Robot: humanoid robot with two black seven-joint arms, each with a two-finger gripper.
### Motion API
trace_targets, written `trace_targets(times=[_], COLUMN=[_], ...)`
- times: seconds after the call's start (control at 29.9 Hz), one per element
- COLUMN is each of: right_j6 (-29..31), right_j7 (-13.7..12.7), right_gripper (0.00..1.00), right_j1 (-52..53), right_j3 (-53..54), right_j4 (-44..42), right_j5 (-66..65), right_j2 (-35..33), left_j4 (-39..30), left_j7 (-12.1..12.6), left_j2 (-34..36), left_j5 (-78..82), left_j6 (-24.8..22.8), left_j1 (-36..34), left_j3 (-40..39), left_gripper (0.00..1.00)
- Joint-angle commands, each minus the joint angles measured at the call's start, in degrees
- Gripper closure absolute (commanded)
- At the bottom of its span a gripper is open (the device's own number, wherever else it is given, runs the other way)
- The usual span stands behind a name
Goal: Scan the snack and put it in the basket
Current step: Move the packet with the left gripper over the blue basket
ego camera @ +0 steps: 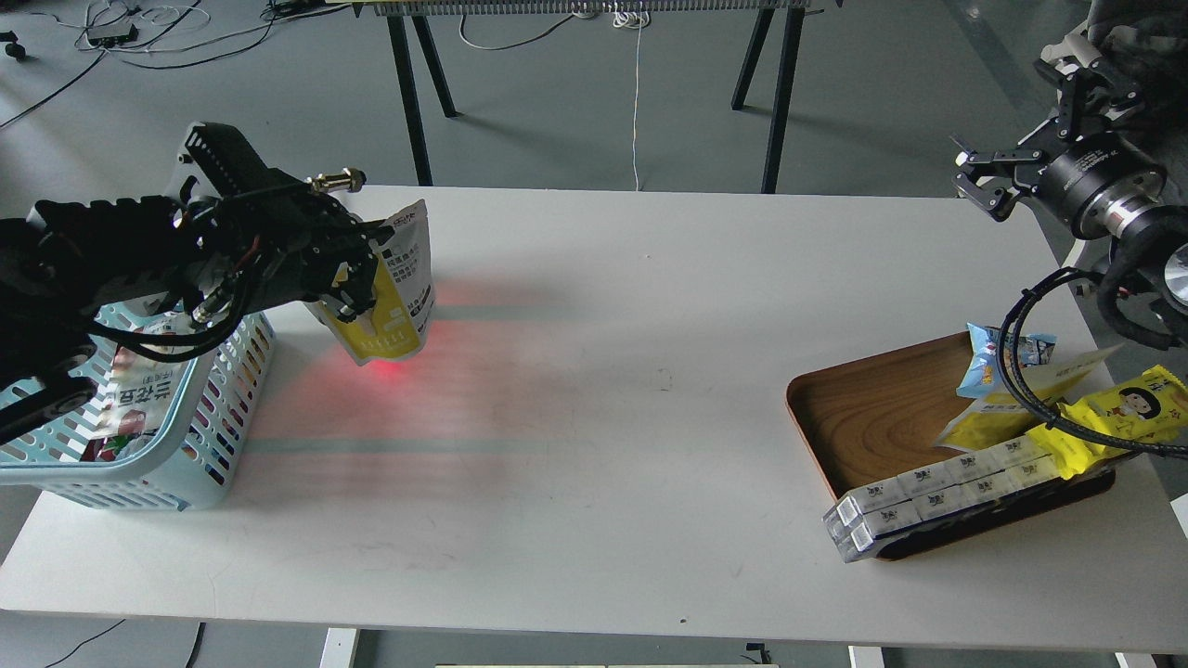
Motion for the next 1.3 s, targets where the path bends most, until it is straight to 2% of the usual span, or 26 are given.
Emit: trace_targets(times=[0.0, 0.3, 0.57, 0.77, 1.0, 1.17, 1.27], right_j6=[0.0, 0.0, 0.1, 0.1, 0.1, 0.1, 0.1], right_j7=[0.0, 0.0, 0.0, 0.1, 0.1, 0.1, 0.1], right_gripper=[0.05, 0.05, 0.05, 0.05, 0.05, 0.05, 0.05], right_j1=[0.0, -0.1, -0.4, -0.4, -0.3, -0.3, -0.3], right_j3=[0.0, 0.0, 0.0, 0.0, 0.0, 0.0, 0.0], right_j4=[0.0, 0.0, -0.1, -0.2, -0.3, -0.3, -0.3], right_j5=[0.0, 0.0, 0.0, 0.0, 0.0, 0.0, -0.1], right_j2=[0.0, 0.0, 0.0, 0.1, 0.7, 1.3, 1.3], left_j4=[0.0, 0.0, 0.1, 0.1, 0.9, 2.8, 3.7], left_j7=[-0.2, -0.6, -6.0, -6.5, -8.1, -10.0, -10.2], left_j2=[-0.2, 1.5, 9.1, 17.1, 28.0, 33.2, 34.6], left_j5=[-0.1, -1.2, -3.7, -9.0, -14.9, -17.3, -17.4], left_j6=[0.8, 1.9, 2.1, 0.7, 1.3, 5.1, 7.3], left_j1=[0.8, 0.9, 0.7, -0.6, -0.9, -0.8, -0.8], left_j3=[-0.1, -0.7, -7.6, -11.8, -11.0, -7.1, -3.3], left_gripper=[1.0, 1.0, 1.0, 1.0, 1.0, 1.0, 1.0])
